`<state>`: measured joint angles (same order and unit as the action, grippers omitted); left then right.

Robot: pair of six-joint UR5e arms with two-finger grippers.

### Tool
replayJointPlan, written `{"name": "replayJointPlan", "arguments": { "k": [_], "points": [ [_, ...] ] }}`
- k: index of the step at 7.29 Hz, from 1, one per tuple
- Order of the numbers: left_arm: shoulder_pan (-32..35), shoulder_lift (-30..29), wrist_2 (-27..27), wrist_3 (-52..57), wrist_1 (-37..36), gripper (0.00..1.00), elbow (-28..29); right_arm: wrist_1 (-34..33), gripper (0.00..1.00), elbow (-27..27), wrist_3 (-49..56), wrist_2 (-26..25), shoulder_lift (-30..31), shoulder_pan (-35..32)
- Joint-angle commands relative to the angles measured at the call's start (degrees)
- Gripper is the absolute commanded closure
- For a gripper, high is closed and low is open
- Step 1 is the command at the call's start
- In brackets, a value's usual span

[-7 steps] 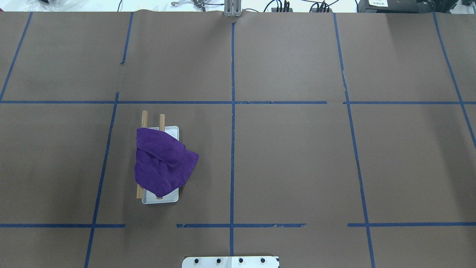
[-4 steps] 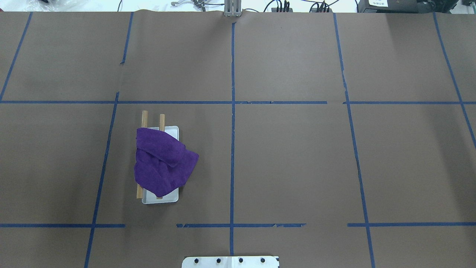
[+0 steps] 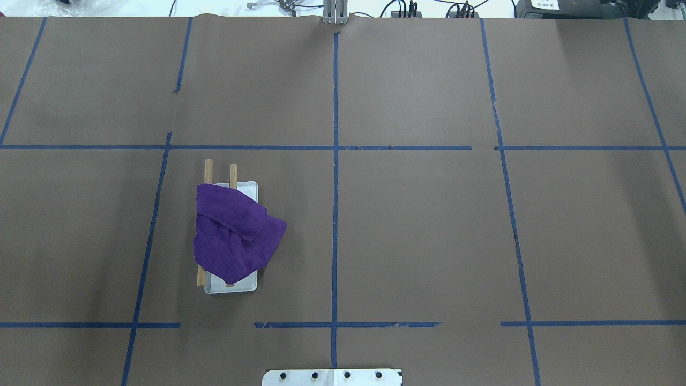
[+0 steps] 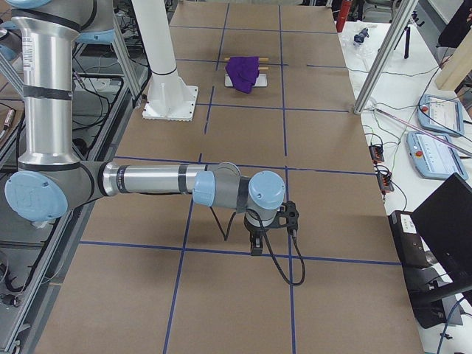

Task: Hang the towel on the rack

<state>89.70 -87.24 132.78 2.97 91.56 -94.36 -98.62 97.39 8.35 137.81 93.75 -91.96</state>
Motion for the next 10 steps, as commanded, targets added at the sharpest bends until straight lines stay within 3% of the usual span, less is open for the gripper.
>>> {"name": "replayJointPlan", "arguments": {
  "k": [1,10],
  "points": [
    [-0.1,-0.2,0.3,-5.0,0.1,0.00,-0.1,0.0,0.00,0.0,0.0,0.0,-0.1,-0.1],
    [-0.1,-0.6,0.4,-6.8,-0.1,0.00,-0.6,1.6,0.00,-0.5,-0.6,-0.4,0.3,-0.1]
  ]
}}
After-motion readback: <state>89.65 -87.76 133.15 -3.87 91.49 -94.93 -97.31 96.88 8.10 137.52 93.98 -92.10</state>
